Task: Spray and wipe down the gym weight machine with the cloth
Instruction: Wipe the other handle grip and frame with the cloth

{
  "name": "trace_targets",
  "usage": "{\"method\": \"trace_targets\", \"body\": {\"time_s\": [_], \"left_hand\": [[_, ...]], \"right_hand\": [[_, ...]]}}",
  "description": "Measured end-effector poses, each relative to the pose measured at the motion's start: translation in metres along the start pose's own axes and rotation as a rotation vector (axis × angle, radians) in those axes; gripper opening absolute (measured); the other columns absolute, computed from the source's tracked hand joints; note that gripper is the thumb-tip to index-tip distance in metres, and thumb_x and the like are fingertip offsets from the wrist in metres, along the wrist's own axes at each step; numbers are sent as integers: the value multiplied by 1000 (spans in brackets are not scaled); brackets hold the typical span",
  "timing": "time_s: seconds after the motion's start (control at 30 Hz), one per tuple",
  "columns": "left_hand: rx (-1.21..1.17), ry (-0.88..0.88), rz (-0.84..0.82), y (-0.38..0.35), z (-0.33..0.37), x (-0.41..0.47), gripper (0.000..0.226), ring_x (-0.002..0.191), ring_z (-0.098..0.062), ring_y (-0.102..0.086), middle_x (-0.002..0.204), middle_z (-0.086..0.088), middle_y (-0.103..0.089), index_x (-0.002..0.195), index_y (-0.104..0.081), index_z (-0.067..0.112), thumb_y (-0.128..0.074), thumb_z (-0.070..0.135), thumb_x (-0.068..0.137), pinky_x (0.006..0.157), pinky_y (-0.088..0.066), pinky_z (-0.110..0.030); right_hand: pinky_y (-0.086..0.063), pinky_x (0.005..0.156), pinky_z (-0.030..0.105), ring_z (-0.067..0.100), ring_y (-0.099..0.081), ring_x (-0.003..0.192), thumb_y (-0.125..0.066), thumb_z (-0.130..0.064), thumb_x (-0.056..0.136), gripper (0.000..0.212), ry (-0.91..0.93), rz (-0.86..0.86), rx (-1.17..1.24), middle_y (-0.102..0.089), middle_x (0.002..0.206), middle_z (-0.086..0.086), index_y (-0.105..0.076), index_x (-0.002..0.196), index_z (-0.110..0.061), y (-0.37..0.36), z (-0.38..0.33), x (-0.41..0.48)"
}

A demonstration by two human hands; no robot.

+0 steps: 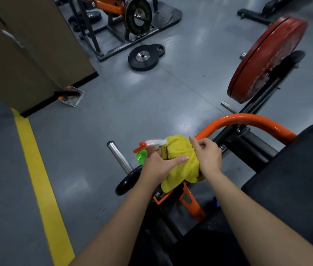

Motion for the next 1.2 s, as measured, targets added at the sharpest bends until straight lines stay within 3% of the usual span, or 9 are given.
{"method": "trace_targets", "body": {"time_s": [0.2,0.33,0.43,0.57,0.73,0.8,0.9,1.07,1.2], "left_hand": [[115,38,30,-4,7,8,64,95,-7,-71,96,11,-77,103,-77,23,-91,63,56,91,-58,-35],[212,27,76,-4,8,8,60,99,-15,-67,104,5,-73,114,-73,23,-89,55,66,83,-53,-30],[131,36,21,-10,-2,10,59,97,-14,-71,101,8,-76,110,-73,28,-85,55,59,89,-58,-39],[58,12,40,-12,-17,15,46,94,-16,-74,99,5,-77,104,-73,33,-79,43,60,84,-62,-46],[-43,-45,40,-24,-39,13,60,98,-1,-70,108,5,-75,124,-65,21,-89,26,70,81,-55,-18],[-49,-76,97,-25,-49,15,75,106,-9,-68,115,0,-71,128,-52,27,-92,26,65,90,-55,-25],[-3,-94,136,-29,-61,26,69,107,-15,-67,116,-4,-66,114,-51,51,-92,26,64,94,-54,-33],[64,-33,57,-36,-74,33,60,93,3,-65,97,9,-64,124,-56,8,-88,4,74,72,-44,-2],[172,14,-61,-37,-73,35,50,94,-8,-68,97,2,-73,115,-71,9,-89,15,69,84,-55,-20]], "right_hand": [[-42,95,47,39,-53,112,-54,-55,99,45,110,230,-210,-60,110,16,-67,93,-12,35,-10,-20],[-50,103,46,25,-70,110,-39,-102,68,98,-343,-590,281,-76,113,3,-76,114,-25,-31,7,-61],[-55,95,40,22,-74,107,-62,-81,75,74,-278,-813,532,-77,113,3,-76,118,-22,-46,-29,-75],[-55,73,22,3,-74,85,-91,-28,75,30,-28,-588,385,-78,89,-6,-74,99,-19,-45,-43,-58],[-50,81,17,-6,-67,92,-94,-5,69,60,117,-458,376,-73,103,-13,-61,112,-32,-56,-7,-43],[-48,83,13,-7,-66,94,-92,3,68,68,174,-490,361,-71,109,-9,-58,116,-32,-65,6,-34],[-51,92,19,6,-67,109,-94,0,66,75,188,-523,377,-72,119,-1,-59,128,-24,-81,27,-18],[-56,91,31,21,-68,115,-94,-25,58,83,63,-498,387,-72,123,4,-60,133,-11,-100,62,-19],[-56,80,20,14,-70,105,-92,-23,65,68,6,-479,281,-74,114,-4,-65,128,-22,-95,56,-27]]}}
Point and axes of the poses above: each hand's wrist, its own x-axis towards the middle knuckle, its own y-axis out of the back of the hand, z = x × y, the point moved 10 cm from there along x, towards the middle knuckle
